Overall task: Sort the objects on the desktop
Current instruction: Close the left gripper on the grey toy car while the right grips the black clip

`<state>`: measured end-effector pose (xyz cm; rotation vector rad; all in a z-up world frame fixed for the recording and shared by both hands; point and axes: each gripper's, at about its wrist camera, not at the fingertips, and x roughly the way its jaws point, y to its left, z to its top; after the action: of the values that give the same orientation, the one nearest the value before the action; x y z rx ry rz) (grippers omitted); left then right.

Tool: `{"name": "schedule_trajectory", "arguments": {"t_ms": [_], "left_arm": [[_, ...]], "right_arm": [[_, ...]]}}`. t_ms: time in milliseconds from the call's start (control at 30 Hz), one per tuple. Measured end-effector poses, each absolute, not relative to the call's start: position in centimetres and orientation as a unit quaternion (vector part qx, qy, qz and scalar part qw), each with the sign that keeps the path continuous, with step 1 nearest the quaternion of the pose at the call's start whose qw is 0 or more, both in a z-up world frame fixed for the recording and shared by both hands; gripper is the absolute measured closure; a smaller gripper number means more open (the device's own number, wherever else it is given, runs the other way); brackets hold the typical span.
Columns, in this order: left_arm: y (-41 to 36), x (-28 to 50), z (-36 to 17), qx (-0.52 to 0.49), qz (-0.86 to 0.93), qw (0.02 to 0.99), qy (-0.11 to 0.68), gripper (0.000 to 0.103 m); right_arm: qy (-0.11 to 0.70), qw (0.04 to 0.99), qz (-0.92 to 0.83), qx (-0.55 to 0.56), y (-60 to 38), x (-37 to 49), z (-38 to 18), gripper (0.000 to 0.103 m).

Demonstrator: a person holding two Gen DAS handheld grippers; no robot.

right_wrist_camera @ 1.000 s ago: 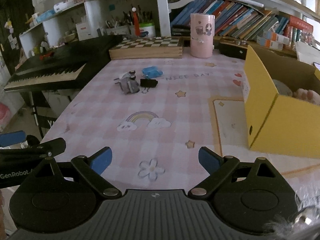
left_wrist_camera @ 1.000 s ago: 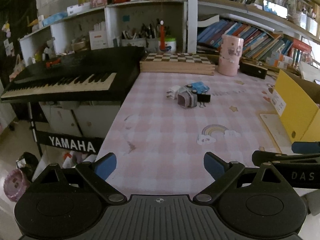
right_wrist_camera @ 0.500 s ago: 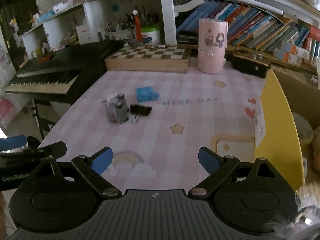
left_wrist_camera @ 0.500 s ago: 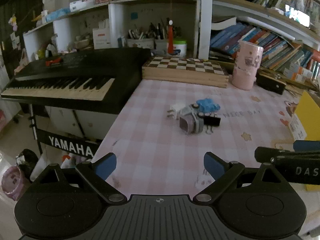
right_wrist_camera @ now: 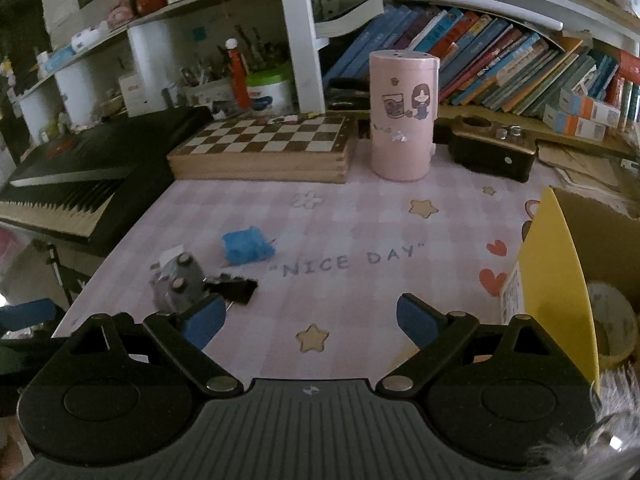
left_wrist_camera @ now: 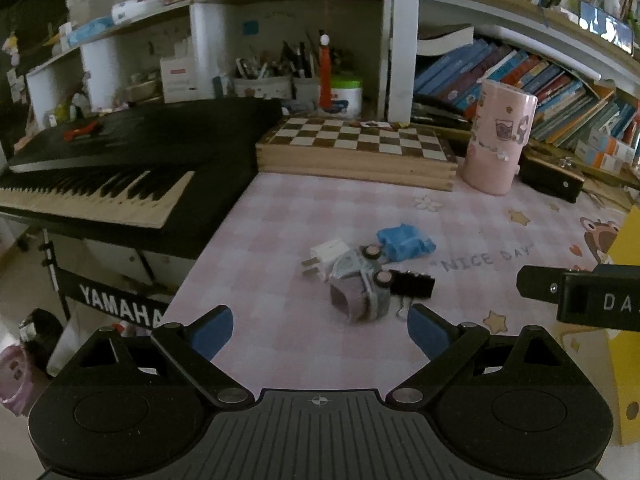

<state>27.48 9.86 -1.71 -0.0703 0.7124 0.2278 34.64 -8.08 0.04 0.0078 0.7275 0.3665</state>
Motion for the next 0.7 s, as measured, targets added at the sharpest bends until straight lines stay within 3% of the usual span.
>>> {"name": "schedule_trajectory", "arguments": {"t_ms": [433, 700], "left_arm": [[8.8, 31.3, -3.7, -0.031, 0.106, 0.927, 0.358, 0.009], [9.5, 34.3, -5.7, -0.067, 0.106, 0.916, 0.381, 0.043]], "right_arm": [[0.366, 0.914, 0.175, 0.01, -8.4, 37.4, -1.0, 0.009], [0.369, 0.912, 0.177, 0.007, -8.4, 38.1, -1.1, 0.01]]}}
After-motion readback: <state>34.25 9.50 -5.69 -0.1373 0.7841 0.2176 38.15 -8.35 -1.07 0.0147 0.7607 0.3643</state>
